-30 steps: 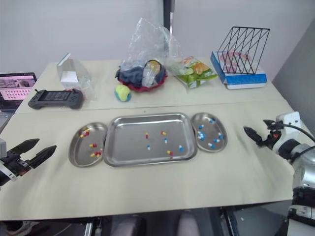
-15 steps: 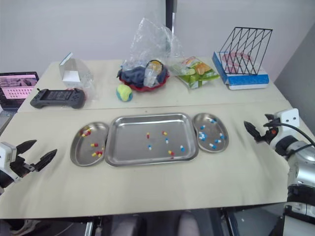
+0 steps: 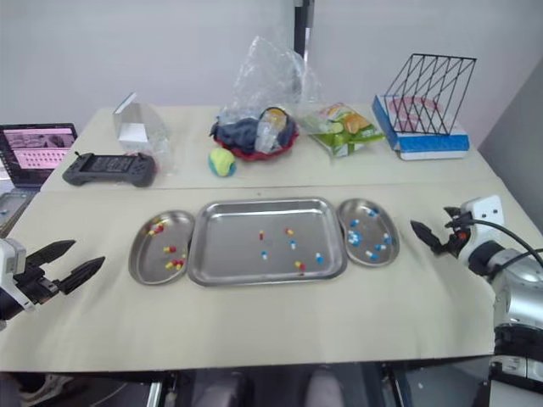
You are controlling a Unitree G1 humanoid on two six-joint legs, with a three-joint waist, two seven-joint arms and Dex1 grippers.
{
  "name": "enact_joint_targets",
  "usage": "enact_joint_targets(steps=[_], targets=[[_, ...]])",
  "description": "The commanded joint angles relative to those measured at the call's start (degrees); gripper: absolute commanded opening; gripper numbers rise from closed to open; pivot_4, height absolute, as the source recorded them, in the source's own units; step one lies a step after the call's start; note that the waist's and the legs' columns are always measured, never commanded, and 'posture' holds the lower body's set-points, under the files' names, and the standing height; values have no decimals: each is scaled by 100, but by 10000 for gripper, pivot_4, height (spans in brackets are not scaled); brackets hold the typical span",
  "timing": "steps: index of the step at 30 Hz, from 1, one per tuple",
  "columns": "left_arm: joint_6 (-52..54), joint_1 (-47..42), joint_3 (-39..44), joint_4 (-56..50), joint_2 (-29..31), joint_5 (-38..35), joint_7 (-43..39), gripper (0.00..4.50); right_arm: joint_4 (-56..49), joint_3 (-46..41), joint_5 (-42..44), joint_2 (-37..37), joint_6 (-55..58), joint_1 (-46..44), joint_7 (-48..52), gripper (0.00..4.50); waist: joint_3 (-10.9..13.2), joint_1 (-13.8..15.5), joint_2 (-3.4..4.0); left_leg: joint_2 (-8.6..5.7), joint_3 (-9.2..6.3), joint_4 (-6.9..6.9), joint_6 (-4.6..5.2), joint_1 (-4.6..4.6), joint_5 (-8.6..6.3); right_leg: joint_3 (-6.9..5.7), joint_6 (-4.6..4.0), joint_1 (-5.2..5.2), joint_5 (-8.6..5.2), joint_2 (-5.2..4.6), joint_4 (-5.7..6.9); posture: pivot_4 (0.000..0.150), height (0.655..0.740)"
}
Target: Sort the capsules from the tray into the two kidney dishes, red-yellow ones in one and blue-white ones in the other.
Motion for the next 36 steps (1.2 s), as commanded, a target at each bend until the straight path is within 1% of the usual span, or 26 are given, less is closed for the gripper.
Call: enact_joint_targets(steps=[1, 2, 4, 6, 7, 17, 21, 24, 28, 32, 34, 36], targets=[[81, -129, -91, -375, 224, -71, -161, 45000, -532, 42, 103, -170, 180, 101, 148, 44581, 0, 110, 1, 1, 11, -9, -7, -7, 5, 22, -7, -14, -3, 2, -1, 1500, 7400], [102, -168, -143, -426, 250, -63, -190, 45000, -704, 38, 157, -197, 259, 110, 206, 44581, 0, 146, 5, 6, 23, -10, -9, -10, 6, 54, -11, -26, -2, 11, 7, 1500, 7400], [118, -240, -218, -475, 281, -50, -236, 45000, -938, 48, 242, -237, 421, 103, 297, 44581, -3, 208, 11, 4, 36, -18, 17, -15, -10, 118, -16, -56, -4, 15, 14, 1500, 7400], [177, -279, -313, -592, 312, -48, -302, 45000, -1084, 62, 260, -263, 558, 30, 305, 44581, -5, 249, 13, 3, 49, -17, 28, -52, -16, 159, -22, -107, 1, 17, 22, 1500, 7400], [191, -289, -363, -656, 329, -39, -341, 45000, -1144, 64, 276, -274, 602, -11, 297, 44581, -5, 258, 13, 3, 54, -16, 26, -54, -14, 177, -22, -112, 1, 23, 25, 1500, 7400], [516, -356, -495, -1141, 392, -175, -423, 45000, -1999, 495, 466, -387, 1004, -219, 819, 44581, -5, 262, 13, 12, 118, -15, 30, -55, -18, 239, -17, -144, 3, 29, 24, 1500, 7400], [641, -353, -526, -1330, 370, -195, -412, 45000, -2183, 579, 522, -413, 1125, -227, 905, 44581, -5, 266, 13, 14, 137, -16, 35, -57, -20, 252, -14, -154, 5, 29, 24, 1500, 7400], [869, -344, -655, -1823, 352, -362, -487, 45000, -2566, 676, 696, -448, 1404, -243, 1030, 44581, -5, 284, 13, 16, 148, -15, 36, -71, -21, 259, -12, -171, 6, 28, 25, 1500, 7400], [923, -487, -760, -1912, 327, -389, -455, 45000, -3346, 1122, 848, -361, 1919, -226, 1082, 44581, -5, 285, 12, 28, 159, -14, 35, -83, -20, 265, -11, -189, 10, 31, 30, 1500, 7400], [941, -478, -861, -1927, 356, -396, -599, 45000, -4109, 1734, 945, 35, 2334, -363, 884, 44581, -5, 250, 12, 38, 169, -15, 34, -84, -20, 269, -12, -198, 10, 35, 30, 1500, 7400], [935, -485, -860, -1921, 360, -388, -604, 45000, -4250, 1988, 887, 158, 2570, -459, 755, 44581, -5, 249, 12, 46, 172, -15, 34, -86, -20, 269, -14, -201, 11, 39, 29, 1500, 7400], [947, -515, -866, -1943, 354, -408, -592, 45000, -4297, 2323, 884, 308, 3081, -589, 568, 44581, -5, 264, 12, 46, 172, -15, 32, -88, -19, 269, -14, -204, 12, 38, 29, 1500, 7400]])
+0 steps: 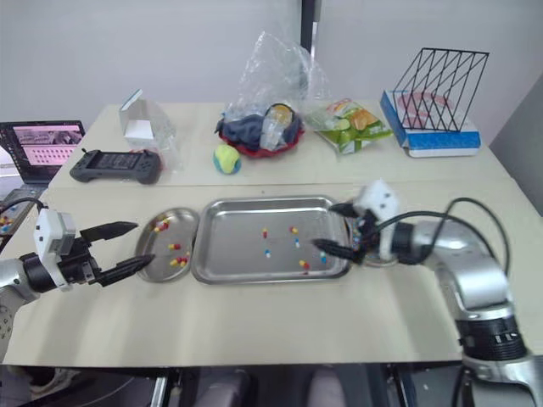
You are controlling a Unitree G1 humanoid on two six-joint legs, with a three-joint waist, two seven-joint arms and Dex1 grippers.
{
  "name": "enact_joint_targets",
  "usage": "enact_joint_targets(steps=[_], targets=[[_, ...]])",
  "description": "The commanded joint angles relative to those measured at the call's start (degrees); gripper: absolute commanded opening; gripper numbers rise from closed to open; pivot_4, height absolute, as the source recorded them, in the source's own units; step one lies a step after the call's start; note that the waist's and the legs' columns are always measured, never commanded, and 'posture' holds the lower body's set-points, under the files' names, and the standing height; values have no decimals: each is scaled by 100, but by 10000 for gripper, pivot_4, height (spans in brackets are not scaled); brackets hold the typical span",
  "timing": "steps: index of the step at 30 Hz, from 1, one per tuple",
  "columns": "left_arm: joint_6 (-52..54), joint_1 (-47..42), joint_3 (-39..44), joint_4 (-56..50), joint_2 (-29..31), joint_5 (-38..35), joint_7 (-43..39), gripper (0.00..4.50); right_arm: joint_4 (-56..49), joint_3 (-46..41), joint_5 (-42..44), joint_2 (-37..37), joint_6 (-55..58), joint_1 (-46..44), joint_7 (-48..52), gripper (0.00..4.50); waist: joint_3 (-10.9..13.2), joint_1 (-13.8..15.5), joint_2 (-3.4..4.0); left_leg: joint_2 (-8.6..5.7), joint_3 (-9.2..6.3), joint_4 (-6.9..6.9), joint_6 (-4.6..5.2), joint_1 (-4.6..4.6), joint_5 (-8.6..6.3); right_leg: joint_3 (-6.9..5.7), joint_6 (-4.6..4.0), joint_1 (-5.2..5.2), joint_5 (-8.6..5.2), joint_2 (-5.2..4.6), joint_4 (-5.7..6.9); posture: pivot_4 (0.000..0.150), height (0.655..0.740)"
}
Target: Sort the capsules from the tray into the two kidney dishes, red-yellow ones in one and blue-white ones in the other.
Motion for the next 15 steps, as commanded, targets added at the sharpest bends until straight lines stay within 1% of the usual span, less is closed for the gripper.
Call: enact_joint_targets(steps=[1, 3, 7, 11, 15], targets=[[40, -62, 87, -130, 73, -112, -15, 45000, -250, 374, -22, 162, 624, -247, -352, 44581, 0, 14, 0, -1, 0, 0, 0, 0, 0, 0, 0, 0, 1, 0, -1, 1500, 7400], [18, -66, 89, -138, 62, -114, -20, 45000, -234, 677, -237, 367, 703, -364, -600, 44581, 0, 34, -2, 0, 0, 1, -1, 1, 1, 0, 0, 1, 3, 0, -2, 1500, 7400], [-68, 35, 224, -87, 16, -129, -13, 45000, -141, 967, -422, 941, 1037, -607, -1201, 44581, 0, 35, -2, 1, -1, 1, -7, -2, 4, 0, -2, -5, 5, 1, -1, 1500, 7400], [-82, 77, 266, -77, 11, -134, -8, 45000, -177, 1043, -483, 1034, 1121, -636, -1303, 44581, 0, 55, -2, 0, -2, 0, -14, -3, 8, 1, -2, -7, 6, 0, -1, 1500, 7400], [-274, 512, 602, 9, -71, -96, -2, 45000, -7, 1738, -1033, 1538, 1241, -763, -1893, 44581, -2, -20, -4, 9, 1, -7, -15, 4, 8, 3, -4, -8, 7, 9, -1, 1500, 7400]])
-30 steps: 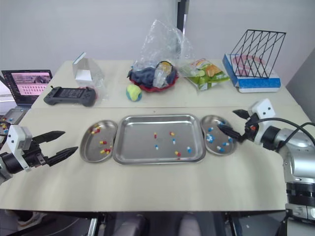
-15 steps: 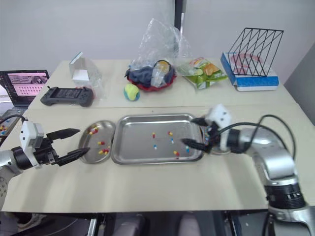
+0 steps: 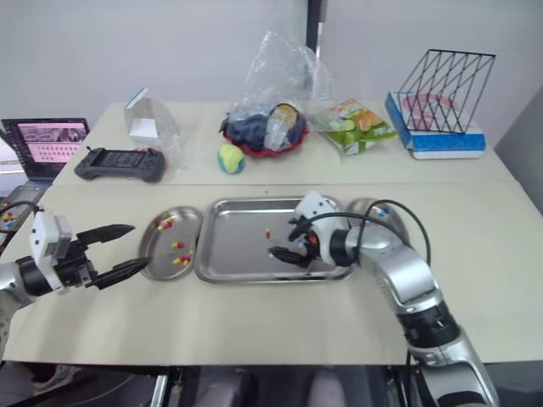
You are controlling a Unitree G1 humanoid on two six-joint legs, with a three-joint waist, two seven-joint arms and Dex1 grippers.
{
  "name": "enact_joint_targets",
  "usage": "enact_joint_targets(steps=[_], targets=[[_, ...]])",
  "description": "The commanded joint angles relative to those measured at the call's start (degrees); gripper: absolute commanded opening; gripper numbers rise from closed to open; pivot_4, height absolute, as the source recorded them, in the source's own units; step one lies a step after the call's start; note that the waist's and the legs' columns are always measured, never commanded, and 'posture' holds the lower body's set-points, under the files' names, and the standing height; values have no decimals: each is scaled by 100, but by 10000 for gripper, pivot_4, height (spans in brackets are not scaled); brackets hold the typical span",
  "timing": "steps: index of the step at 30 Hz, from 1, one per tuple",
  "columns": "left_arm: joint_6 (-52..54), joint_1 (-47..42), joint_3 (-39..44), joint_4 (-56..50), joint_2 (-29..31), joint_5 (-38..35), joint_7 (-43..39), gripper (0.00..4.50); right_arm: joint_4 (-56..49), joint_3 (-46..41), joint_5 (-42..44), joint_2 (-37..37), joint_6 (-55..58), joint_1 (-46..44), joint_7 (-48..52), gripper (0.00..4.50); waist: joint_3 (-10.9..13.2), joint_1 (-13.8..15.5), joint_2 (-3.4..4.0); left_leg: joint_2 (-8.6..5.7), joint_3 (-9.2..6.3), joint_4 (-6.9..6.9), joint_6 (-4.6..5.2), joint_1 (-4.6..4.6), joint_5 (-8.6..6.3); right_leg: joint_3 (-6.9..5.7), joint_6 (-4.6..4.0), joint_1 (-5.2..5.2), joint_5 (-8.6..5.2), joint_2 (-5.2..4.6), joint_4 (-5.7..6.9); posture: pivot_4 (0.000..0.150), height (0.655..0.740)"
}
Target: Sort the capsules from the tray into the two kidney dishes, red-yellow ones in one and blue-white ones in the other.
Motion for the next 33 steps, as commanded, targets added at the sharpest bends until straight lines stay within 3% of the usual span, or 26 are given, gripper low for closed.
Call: enact_joint_targets(steps=[1, 9, 23, 30, 33], targets=[[-239, 238, 364, 51, -63, -57, -3, 45000, 16, 476, -385, 344, 85, -138, -394, 44581, -1, -39, -1, 12, 5, -15, -5, 5, 3, 2, -9, -4, 5, 8, -2, 1500, 7400], [-345, 579, 523, -60, -134, -87, 48, 45000, 268, 799, -695, 481, 203, -212, -436, 44581, -3, -11, -6, 22, 15, -30, -19, -8, 12, 1, -22, -38, 14, 12, 5, 1500, 7400], [-374, 553, 493, -83, -144, -25, 130, 45000, 748, 794, -862, 676, 325, -396, -391, 115, -6, -30, -10, 40, 52, -36, -21, -8, 13, 2, -40, -86, 24, 17, 43, 1500, 7400], [-378, 482, 426, -66, -129, -21, 143, 45000, 627, 653, -827, 646, 140, -517, -232, 115, -6, -27, -11, 39, 53, -36, -21, -9, 12, 2, -41, -87, 25, 17, 43, 1500, 7400], [-372, 454, 394, -47, -119, -31, 113, 45000, 613, 118, -603, 589, 123, -666, -186, 115, -6, -29, -11, 39, 54, -36, -21, -11, 12, 3, -41, -89, 25, 17, 43, 1500, 7400]])
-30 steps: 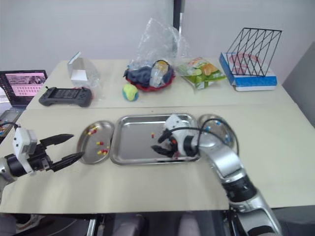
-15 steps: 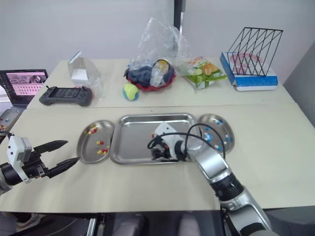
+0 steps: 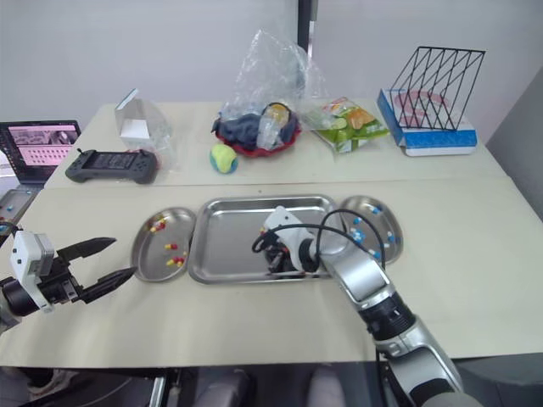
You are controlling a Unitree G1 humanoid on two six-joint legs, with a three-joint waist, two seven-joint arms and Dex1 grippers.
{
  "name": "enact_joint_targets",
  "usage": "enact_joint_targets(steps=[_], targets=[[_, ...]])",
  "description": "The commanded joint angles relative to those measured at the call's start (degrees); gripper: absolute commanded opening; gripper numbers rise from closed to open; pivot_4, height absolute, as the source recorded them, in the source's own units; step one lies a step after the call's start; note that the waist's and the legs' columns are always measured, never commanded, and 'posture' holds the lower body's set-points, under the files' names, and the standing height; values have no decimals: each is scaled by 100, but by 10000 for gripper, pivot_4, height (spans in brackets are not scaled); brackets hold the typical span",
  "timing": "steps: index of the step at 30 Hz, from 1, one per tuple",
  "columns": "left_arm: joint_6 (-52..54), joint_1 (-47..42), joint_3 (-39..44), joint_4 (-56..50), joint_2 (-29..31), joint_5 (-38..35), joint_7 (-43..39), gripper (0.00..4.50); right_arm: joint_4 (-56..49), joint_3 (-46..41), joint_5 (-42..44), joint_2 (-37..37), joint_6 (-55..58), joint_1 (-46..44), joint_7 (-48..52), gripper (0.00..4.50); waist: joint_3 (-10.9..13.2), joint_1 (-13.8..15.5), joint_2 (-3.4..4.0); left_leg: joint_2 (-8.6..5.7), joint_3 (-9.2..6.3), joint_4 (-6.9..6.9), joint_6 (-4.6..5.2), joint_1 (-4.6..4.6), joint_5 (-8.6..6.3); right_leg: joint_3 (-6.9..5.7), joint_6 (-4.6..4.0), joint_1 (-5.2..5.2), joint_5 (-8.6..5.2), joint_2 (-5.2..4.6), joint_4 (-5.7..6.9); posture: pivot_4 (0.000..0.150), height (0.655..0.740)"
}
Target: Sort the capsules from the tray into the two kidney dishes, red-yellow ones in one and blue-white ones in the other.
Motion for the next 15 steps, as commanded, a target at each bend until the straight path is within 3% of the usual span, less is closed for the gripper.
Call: enact_joint_targets(steps=[1, 6, 10, 15], targets=[[-53, -61, 36, -106, 60, -47, -24, 45000, -129, -667, 195, -129, -124, -312, 61, 115, 0, 1, 0, 0, 1, 0, 0, -1, 0, 1, 0, -1, 0, 0, 0, 1500, 7400], [-38, -210, -49, -37, 79, -55, -65, 45000, 285, -1479, 372, -474, -196, -524, 86, 115, 0, 32, -2, 0, 4, 0, 1, -1, -1, -2, -1, 1, 0, 0, -1, 1500, 7400], [20, -542, -188, 115, 94, -82, -106, 45000, 1077, -2293, 294, -1575, -436, -325, 279, 115, 0, 106, -3, -2, 31, 1, 2, -5, -1, -3, -1, 2, 2, -1, -3, 1500, 7400], [38, -736, -274, 265, 142, -63, -206, 45000, 1286, -2428, 284, -2059, -621, 114, 441, 115, 0, 38, -5, 7, 77, -6, 8, 4, -4, -3, -3, -4, 3, 4, -2, 1500, 7400]])
